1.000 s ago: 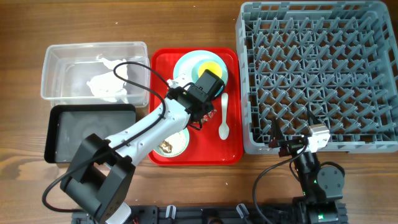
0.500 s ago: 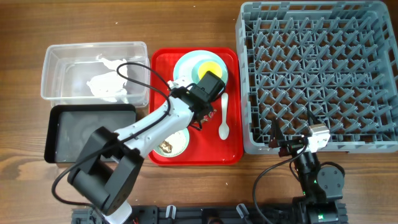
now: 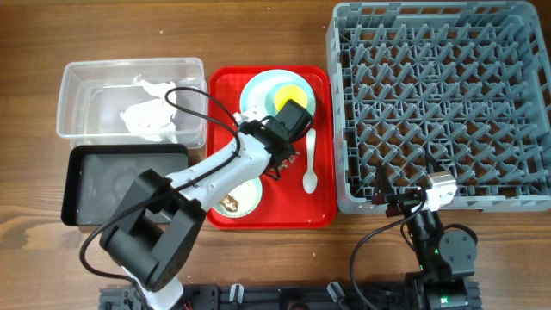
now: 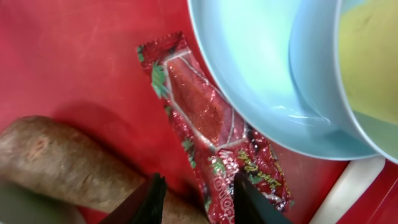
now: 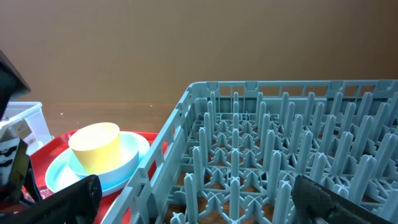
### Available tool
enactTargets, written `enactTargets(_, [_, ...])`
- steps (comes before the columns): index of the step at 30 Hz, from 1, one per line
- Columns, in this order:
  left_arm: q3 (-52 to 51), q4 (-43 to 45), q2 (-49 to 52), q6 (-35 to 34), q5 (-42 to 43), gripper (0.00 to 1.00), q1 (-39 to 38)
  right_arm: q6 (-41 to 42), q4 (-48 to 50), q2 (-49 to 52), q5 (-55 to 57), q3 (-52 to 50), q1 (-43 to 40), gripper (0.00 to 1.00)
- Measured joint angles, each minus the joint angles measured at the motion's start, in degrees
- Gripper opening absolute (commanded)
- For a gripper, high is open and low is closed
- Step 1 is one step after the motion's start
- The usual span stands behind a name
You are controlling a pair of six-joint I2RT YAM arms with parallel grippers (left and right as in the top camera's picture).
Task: Sort waste into correct bins and load items into the dishwasher rack
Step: 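Reach the left gripper to the red candy wrapper and grasp it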
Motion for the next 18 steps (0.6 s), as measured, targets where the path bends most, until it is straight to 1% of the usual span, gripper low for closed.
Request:
enactTargets(12, [0.00, 1.57, 3.23, 0.00, -1.29, 0.36, 0.00, 0.00, 0.00, 0.00, 0.00, 0.00, 0.00, 1.00])
enactTargets(18, [0.00, 2.47, 3.39, 0.00, -1.51, 0.30, 0.00, 0.00, 0.00, 0.00, 0.00, 0.00, 0.00, 1.00])
